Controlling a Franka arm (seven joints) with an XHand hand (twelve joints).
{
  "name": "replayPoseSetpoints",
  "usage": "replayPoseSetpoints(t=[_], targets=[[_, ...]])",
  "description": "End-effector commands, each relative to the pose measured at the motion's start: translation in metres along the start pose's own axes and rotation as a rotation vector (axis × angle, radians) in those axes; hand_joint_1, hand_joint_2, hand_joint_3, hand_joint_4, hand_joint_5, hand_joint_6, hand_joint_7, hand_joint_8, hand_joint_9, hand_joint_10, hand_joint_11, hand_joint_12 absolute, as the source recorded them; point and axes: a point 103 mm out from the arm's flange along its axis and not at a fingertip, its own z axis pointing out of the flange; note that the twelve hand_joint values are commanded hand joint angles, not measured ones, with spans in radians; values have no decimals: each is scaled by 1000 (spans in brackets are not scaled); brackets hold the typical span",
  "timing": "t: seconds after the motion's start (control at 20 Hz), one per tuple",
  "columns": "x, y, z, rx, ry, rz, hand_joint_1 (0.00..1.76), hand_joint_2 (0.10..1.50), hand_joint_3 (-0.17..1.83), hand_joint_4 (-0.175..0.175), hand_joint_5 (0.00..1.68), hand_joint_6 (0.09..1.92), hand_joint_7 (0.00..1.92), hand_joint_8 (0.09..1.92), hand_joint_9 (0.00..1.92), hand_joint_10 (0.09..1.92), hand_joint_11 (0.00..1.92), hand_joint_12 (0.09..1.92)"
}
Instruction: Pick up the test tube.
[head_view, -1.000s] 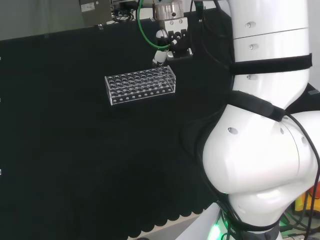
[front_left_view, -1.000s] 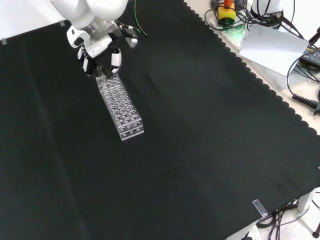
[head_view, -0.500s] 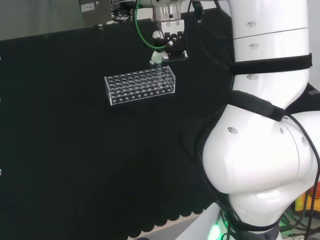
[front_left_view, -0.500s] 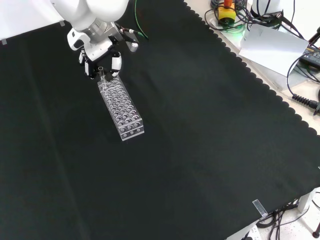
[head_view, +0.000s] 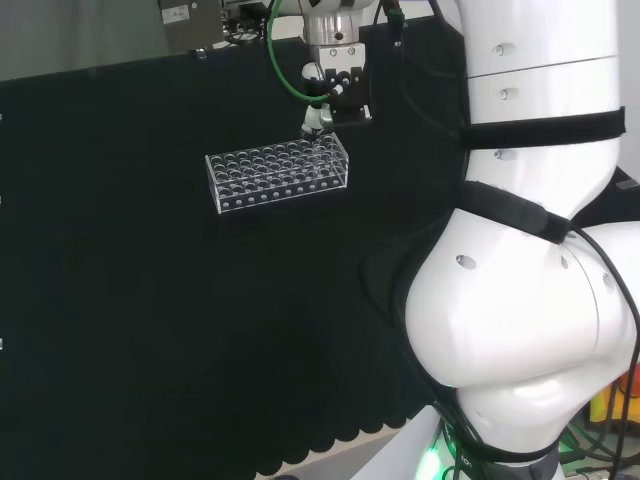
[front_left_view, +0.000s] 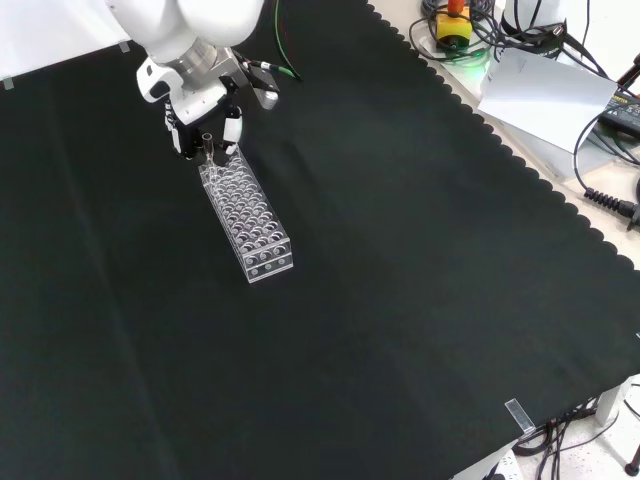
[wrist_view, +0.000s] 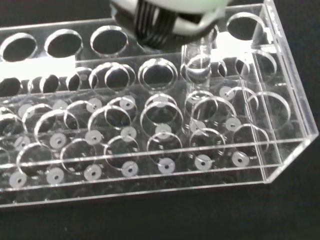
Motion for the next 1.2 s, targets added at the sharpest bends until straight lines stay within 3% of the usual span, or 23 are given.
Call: replayPoseSetpoints(t=[0.05, 0.45, 0.8, 1.2], targets=[[4, -1, -20, -127, 76, 16, 1198, 735, 594, -175, 1174, 805, 1589, 542, 1453, 583, 1014, 1063], [1, -9, -36, -141, 126, 22, 1197, 725, 611, -175, 1177, 809, 1630, 523, 1466, 602, 1068, 1033], [-7, -22, -61, -160, 240, 55, 1199, 714, 626, -175, 1187, 798, 1639, 522, 1470, 613, 1076, 1016], [-10, -39, -100, -192, 272, 54, 1199, 709, 633, -175, 1190, 795, 1643, 523, 1474, 618, 1076, 1015]])
